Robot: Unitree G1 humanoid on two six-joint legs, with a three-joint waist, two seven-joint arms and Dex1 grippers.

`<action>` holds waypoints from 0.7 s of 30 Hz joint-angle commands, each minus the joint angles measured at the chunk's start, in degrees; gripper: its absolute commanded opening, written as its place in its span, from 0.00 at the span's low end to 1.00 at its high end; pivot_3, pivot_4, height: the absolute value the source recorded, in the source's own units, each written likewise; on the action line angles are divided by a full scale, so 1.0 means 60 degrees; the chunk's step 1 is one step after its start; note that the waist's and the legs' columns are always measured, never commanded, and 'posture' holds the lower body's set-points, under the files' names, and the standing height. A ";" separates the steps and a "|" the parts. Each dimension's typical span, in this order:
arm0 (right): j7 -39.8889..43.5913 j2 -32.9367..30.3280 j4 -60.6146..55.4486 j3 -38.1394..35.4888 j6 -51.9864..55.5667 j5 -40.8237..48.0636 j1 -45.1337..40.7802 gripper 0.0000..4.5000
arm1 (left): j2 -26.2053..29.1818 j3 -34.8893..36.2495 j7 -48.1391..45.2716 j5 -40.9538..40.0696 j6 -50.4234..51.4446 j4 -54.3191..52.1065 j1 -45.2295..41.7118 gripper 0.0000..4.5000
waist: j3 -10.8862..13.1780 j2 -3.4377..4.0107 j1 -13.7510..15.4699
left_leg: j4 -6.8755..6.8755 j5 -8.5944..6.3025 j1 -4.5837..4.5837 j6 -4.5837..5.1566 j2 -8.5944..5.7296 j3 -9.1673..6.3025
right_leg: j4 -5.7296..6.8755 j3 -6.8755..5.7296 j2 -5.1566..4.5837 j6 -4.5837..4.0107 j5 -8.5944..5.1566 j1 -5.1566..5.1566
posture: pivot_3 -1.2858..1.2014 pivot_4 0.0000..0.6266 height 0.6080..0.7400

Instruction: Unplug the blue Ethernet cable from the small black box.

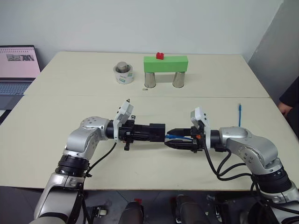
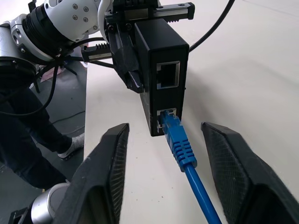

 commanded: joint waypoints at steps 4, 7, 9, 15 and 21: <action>0.0138 0.0038 -0.0117 -0.0117 -0.0035 0.0050 -0.0192 0.13 | 0.0074 0.0113 0.0068 -0.0019 -0.0105 -0.0355 0.0019 0.18 | 0.0000 0.0000 -0.0001 | 0.0000 0.0000 0.0000 0.0000 0.0000 -0.0001 | 0.0000 -0.0001 0.0000 0.0000 0.0000 0.0000 | 0.52 0.24 1.00; 0.0224 -0.0013 -0.0130 -0.0119 -0.0012 0.0040 -0.0188 0.01 | 0.0122 0.0060 0.0032 0.0029 -0.0142 -0.0378 0.0056 0.18 | 0.0000 0.0000 -0.0001 | 0.0000 0.0000 0.0000 0.0000 0.0000 0.0000 | 0.0000 0.0000 0.0000 0.0000 0.0000 0.0000 | 0.52 0.24 1.00; 0.0321 -0.0088 -0.0120 -0.0103 0.0003 0.0015 -0.0196 0.01 | 0.0166 0.0016 -0.0029 0.0074 -0.0179 -0.0379 0.0079 0.18 | 0.0000 0.0000 -0.0001 | 0.0000 0.0000 0.0000 0.0000 0.0000 0.0000 | 0.0000 0.0000 0.0000 0.0000 0.0000 0.0000 | 0.52 0.24 1.00; 0.0483 -0.0184 -0.0093 -0.0081 0.0050 0.0029 -0.0254 0.01 | 0.0253 -0.0145 -0.0179 0.0198 -0.0305 -0.0479 0.0169 0.18 | 0.0000 0.0000 -0.0001 | -0.0001 0.0000 0.0000 0.0000 0.0000 0.0001 | -0.0001 0.0000 0.0000 0.0000 0.0000 -0.0001 | 0.52 0.24 1.00; 0.0667 -0.0349 -0.0006 -0.0048 0.0165 0.0027 -0.0342 0.01 | 0.0517 -0.0323 -0.0319 0.0620 -0.0690 -0.0340 0.0330 0.18 | 0.0000 0.0000 -0.0003 | -0.0001 0.0000 0.0000 0.0000 0.0000 0.0001 | -0.0001 0.0000 0.0000 0.0000 0.0000 -0.0001 | 0.52 0.24 1.00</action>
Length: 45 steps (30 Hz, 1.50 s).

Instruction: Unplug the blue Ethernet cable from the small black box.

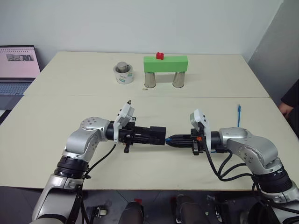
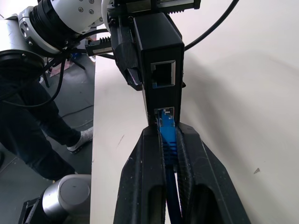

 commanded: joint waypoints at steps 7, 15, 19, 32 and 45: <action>0.0446 -0.0843 -0.0031 -0.0389 -0.0140 -0.0134 -0.0050 0.01 | 0.0832 0.0117 -0.0035 0.0695 -0.0837 0.0481 0.0340 0.18 | 0.0001 0.0002 -0.0051 | -0.0006 0.0000 0.0001 0.0001 0.0000 0.0005 | -0.0003 0.0004 0.0000 0.0000 -0.0001 -0.0005 | 0.52 0.24 1.00; -0.1527 -0.0110 0.2316 -0.0612 -0.2070 -0.2194 -0.0608 0.01 | 0.0795 0.0566 0.0502 0.0484 -0.0657 0.0294 0.0629 0.18 | 0.0001 0.0001 -0.0048 | -0.0003 0.0000 -0.0010 0.0001 0.0002 0.0004 | -0.0004 0.0001 -0.0001 0.0000 -0.0001 -0.0010 | 0.52 0.24 1.00; -0.3916 0.0566 0.5040 -0.0666 -0.3884 -0.4225 -0.1452 0.01 | 0.0708 0.0618 0.0984 0.0620 -0.0529 0.0200 0.0677 0.18 | 0.0001 0.0002 -0.0131 | 0.0000 0.0000 -0.0005 0.0000 0.0001 0.0018 | 0.0010 0.0014 -0.0001 0.0006 0.0004 -0.0017 | 0.52 0.24 1.00; -0.3081 0.0414 0.3869 -0.1205 -0.4292 -0.4200 -0.0799 0.69 | 0.0169 0.1161 0.3599 0.1426 -0.1141 0.1117 0.0366 0.18 | 0.0002 0.0003 -0.0100 | -0.0004 -0.0001 -0.0077 0.0002 -0.0002 0.0008 | 0.0010 0.0005 -0.0007 -0.0043 0.0032 -0.0075 | 0.52 0.24 1.00; -0.1520 0.0335 -0.0738 -0.0585 -0.2422 -0.2390 0.0098 0.83 | -0.1320 0.2590 0.8986 0.3303 -0.6367 0.6406 -0.1171 0.18 | 0.0001 0.0002 0.0035 | 0.0008 0.0001 -0.0048 0.0001 0.0000 0.0000 | 0.0014 0.0002 -0.0005 0.0004 0.0008 -0.0050 | 0.52 0.24 1.00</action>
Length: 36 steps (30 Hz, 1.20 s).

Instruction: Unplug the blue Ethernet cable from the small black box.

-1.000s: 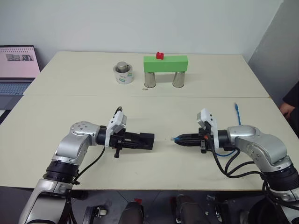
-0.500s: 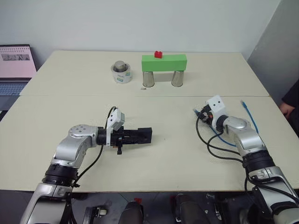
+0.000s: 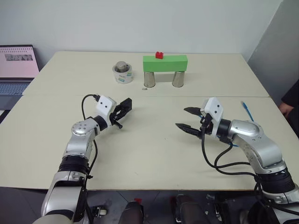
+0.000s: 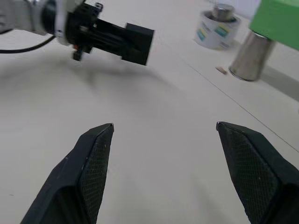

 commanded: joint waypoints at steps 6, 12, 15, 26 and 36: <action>0.0130 0.0133 -0.0797 0.0285 0.0655 0.0231 -0.0407 0.83 | -0.0660 0.0941 0.1821 0.0067 -0.2097 0.2930 -0.1027 0.18 | -0.0002 -0.0003 0.0026 | 0.0004 0.0000 -0.0015 -0.0001 -0.0012 -0.0004 | -0.0006 -0.0006 -0.0008 0.0000 0.0007 -0.0001 | 0.52 0.24 1.00; 0.0117 0.0127 -0.0863 0.0326 0.0724 0.0173 -0.0378 0.83 | -0.0791 0.1080 0.1972 0.0006 -0.2168 0.3602 -0.1030 0.18 | -0.0002 -0.0004 0.0018 | -0.0002 0.0000 -0.0014 -0.0001 -0.0012 -0.0011 | -0.0001 -0.0014 -0.0008 -0.0037 0.0029 -0.0002 | 0.52 0.24 1.00; 0.0106 0.0099 -0.0885 0.0345 0.0737 0.0135 -0.0346 0.83 | -0.0865 0.1234 0.1661 -0.0260 -0.1915 0.3508 -0.0886 0.33 | -0.0002 -0.0004 0.0012 | 0.0000 0.0001 -0.0003 -0.0001 -0.0012 -0.0010 | 0.0003 -0.0014 -0.0007 -0.0030 0.0025 0.0003 | 0.52 0.24 1.00; -0.0006 0.0046 -0.0841 0.0330 0.0678 -0.0016 -0.0237 0.83 | -0.0565 0.1308 0.1768 -0.0399 -0.0014 0.0000 0.1128 0.77 | -0.0003 -0.0003 -0.0034 | -0.0005 0.0002 0.0024 -0.0002 -0.0006 0.0000 | 0.0019 0.0000 -0.0006 0.0003 0.0005 0.0011 | 0.52 0.24 1.00; 0.0000 -0.0793 -0.0819 -0.0885 0.0810 0.0224 0.0750 0.83 | 0.1553 0.1321 -0.0058 -0.1265 0.4041 -0.5413 0.3595 0.77 | -0.0003 -0.0004 -0.0067 | -0.0009 0.0002 0.0034 -0.0002 0.0000 0.0001 | 0.0020 0.0001 -0.0005 0.0004 0.0000 0.0017 | 0.52 0.24 1.00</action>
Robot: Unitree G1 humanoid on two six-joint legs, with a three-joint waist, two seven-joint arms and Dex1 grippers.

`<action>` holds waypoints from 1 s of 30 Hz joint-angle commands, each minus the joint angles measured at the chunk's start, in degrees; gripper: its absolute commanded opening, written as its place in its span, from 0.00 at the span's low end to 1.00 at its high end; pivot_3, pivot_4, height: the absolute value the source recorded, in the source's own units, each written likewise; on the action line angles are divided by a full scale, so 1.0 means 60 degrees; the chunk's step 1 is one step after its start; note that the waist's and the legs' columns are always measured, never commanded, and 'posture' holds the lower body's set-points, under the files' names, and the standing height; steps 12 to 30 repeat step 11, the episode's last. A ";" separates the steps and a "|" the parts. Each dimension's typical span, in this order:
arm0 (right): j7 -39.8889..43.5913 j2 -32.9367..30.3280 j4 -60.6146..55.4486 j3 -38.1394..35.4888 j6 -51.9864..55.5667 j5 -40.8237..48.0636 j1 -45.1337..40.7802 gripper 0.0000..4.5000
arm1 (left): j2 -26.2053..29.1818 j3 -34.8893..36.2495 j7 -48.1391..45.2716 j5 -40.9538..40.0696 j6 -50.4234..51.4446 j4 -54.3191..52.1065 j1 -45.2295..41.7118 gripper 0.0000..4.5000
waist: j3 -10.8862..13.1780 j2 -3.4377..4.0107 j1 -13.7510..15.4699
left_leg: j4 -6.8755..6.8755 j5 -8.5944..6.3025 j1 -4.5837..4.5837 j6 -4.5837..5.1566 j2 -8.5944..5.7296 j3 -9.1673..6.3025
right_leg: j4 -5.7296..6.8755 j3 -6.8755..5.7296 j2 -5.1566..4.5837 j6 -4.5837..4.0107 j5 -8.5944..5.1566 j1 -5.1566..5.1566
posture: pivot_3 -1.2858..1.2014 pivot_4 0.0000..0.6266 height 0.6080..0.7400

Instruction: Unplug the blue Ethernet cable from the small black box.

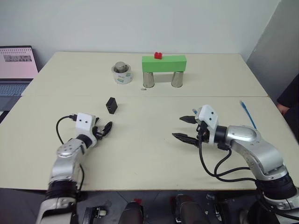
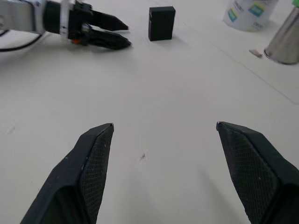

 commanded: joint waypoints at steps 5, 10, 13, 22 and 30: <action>0.0064 -0.0805 0.0211 -0.1269 -0.0181 -0.0017 0.0309 0.83 | 0.1642 0.0408 -0.1502 -0.0788 0.1503 -0.2029 0.0125 0.77 | 0.0001 0.0000 0.0062 | 0.0003 0.0000 0.0019 0.0000 -0.0002 -0.0004 | -0.0006 -0.0006 0.0002 0.0000 0.0000 0.0025 | 0.52 0.24 1.00; 0.0263 -0.1420 0.0849 -0.1683 -0.0470 -0.0144 0.0307 0.83 | 0.2292 0.0629 -0.2136 -0.1161 0.2011 -0.2334 0.0080 0.77 | 0.0001 0.0000 0.0061 | -0.0002 -0.0001 0.0019 0.0001 -0.0002 0.0008 | -0.0026 0.0001 0.0001 0.0000 0.0000 0.0029 | 0.52 0.24 1.00; 0.0289 -0.1458 0.0901 -0.1690 -0.0513 -0.0135 0.0289 0.83 | 0.2344 0.0625 -0.2223 -0.1165 0.1981 -0.2347 0.0104 0.77 | 0.0001 0.0000 0.0061 | -0.0006 -0.0001 0.0017 0.0002 -0.0001 0.0008 | -0.0031 0.0000 0.0001 0.0000 -0.0001 0.0028 | 0.52 0.24 1.00; 0.0289 -0.1458 0.0901 -0.1690 -0.0513 -0.0135 0.0289 0.83 | 0.2344 0.0625 -0.2223 -0.1165 0.1981 -0.2347 0.0104 0.77 | 0.0001 0.0000 0.0061 | -0.0006 -0.0001 0.0017 0.0002 -0.0001 0.0008 | -0.0031 0.0000 0.0001 0.0000 -0.0001 0.0028 | 0.52 0.24 1.00; 0.0289 -0.1458 0.0901 -0.1690 -0.0513 -0.0135 0.0289 0.83 | 0.2344 0.0625 -0.2223 -0.1165 0.1981 -0.2347 0.0104 0.77 | 0.0001 0.0000 0.0061 | -0.0006 -0.0001 0.0017 0.0002 -0.0001 0.0008 | -0.0031 0.0000 0.0001 0.0000 -0.0001 0.0028 | 0.52 0.24 1.00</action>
